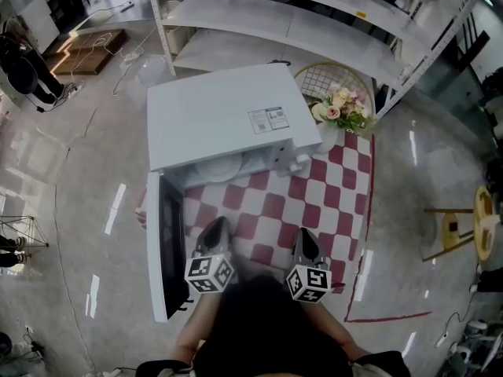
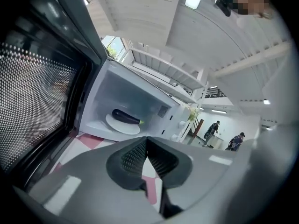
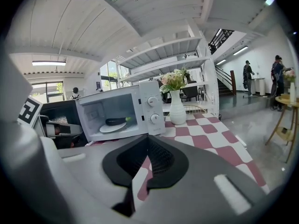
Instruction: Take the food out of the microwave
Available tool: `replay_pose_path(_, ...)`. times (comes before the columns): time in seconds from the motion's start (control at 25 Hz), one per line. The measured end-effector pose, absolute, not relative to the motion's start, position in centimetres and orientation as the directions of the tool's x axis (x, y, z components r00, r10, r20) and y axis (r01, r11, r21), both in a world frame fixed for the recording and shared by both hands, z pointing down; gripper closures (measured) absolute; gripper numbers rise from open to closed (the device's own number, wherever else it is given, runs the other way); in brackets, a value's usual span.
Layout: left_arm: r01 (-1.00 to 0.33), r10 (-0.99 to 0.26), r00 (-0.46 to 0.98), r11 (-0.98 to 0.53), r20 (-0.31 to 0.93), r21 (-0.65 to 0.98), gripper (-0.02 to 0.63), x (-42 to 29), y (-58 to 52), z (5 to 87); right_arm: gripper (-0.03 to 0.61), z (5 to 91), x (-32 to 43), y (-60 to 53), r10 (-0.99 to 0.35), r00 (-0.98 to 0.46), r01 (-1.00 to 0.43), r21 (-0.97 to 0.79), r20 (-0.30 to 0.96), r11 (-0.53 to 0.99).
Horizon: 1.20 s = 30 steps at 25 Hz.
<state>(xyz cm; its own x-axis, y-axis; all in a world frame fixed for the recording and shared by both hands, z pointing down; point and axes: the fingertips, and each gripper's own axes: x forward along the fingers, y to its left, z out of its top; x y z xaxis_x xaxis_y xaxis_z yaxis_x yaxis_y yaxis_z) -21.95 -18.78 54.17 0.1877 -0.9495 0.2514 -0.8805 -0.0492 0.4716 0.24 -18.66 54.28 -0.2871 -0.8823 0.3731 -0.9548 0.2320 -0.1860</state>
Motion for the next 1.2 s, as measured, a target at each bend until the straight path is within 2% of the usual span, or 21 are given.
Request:
replay_pose_path(0.2,-0.853,-0.949,0.204,-0.051,0.242,0.519,0.606,-21.9,-19.9,54.3,0.578,54.0,1.8,-18.6,-0.893,-0.255,-0.962,-0.19,0.371,0.195)
replay_pose_path(0.4,-0.834,-0.951,0.204,-0.046,0.231,0.55,0.606,-22.0,-21.0,54.5,0.577,54.7,2.2,-18.2,-0.855,-0.351,-0.923,-0.292,0.381,0.249)
replay_pose_path(0.56,-0.808,-0.956,0.211,-0.054,0.202,0.587,0.606,-22.1,-21.8,54.4,0.577,54.8,3.6,-17.9,-0.861,-0.331,-0.929,-0.296,0.386,0.224)
replay_pose_path(1.04,-0.644,-0.962,0.23,-0.04,0.144,0.764,0.606,-22.9,-24.3,55.5,0.577,54.6,4.9,-15.8,-0.871,-0.287,-0.939,-0.295,0.399,0.175)
replay_pose_path(1.2,-0.547,-0.968,0.213,-0.003,0.135,0.837,0.606,-23.3,-25.2,56.3,0.577,54.6,4.6,-15.6,-0.866,-0.295,-0.937,-0.3,0.403,0.179)
